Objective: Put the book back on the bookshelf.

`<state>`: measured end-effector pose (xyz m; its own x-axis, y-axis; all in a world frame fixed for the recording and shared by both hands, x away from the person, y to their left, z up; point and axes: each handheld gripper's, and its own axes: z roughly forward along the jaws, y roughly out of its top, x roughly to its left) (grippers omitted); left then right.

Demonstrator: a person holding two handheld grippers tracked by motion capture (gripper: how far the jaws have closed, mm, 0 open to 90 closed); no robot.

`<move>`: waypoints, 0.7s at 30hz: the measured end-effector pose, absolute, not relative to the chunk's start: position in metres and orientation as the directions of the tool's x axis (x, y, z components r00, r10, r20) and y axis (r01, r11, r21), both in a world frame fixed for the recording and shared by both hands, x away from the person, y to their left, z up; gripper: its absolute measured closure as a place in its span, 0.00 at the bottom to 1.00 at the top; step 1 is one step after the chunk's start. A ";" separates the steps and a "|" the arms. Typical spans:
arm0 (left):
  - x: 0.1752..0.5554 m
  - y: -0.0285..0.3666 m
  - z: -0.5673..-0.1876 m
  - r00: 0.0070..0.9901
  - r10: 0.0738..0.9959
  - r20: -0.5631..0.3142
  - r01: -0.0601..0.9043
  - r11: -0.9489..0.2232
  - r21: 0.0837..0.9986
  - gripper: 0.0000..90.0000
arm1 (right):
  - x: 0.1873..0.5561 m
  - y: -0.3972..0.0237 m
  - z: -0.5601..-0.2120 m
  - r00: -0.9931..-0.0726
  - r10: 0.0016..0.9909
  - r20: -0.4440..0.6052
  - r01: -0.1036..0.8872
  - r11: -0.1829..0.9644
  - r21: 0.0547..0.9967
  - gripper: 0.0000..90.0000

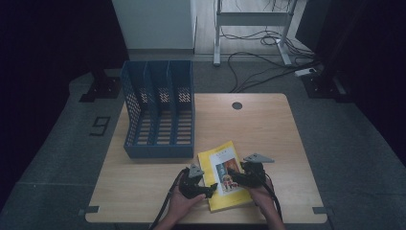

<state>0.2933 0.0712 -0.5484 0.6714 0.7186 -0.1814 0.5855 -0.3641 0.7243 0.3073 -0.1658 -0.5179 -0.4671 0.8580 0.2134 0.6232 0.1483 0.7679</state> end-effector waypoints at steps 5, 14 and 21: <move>0.293 0.071 -0.548 0.671 0.719 -0.183 0.586 -0.363 0.724 0.21 | 0.306 -0.171 -0.514 -0.486 0.837 0.251 0.611 0.120 0.783 0.52; 0.294 0.071 -0.549 0.670 0.719 -0.185 0.587 -0.362 0.724 0.21 | 0.318 -0.172 -0.510 -0.536 0.807 0.247 0.615 0.173 0.769 0.55; 0.294 0.071 -0.549 0.670 0.719 -0.185 0.588 -0.361 0.724 0.21 | 0.327 -0.172 -0.519 -0.540 0.803 0.253 0.631 0.187 0.753 0.59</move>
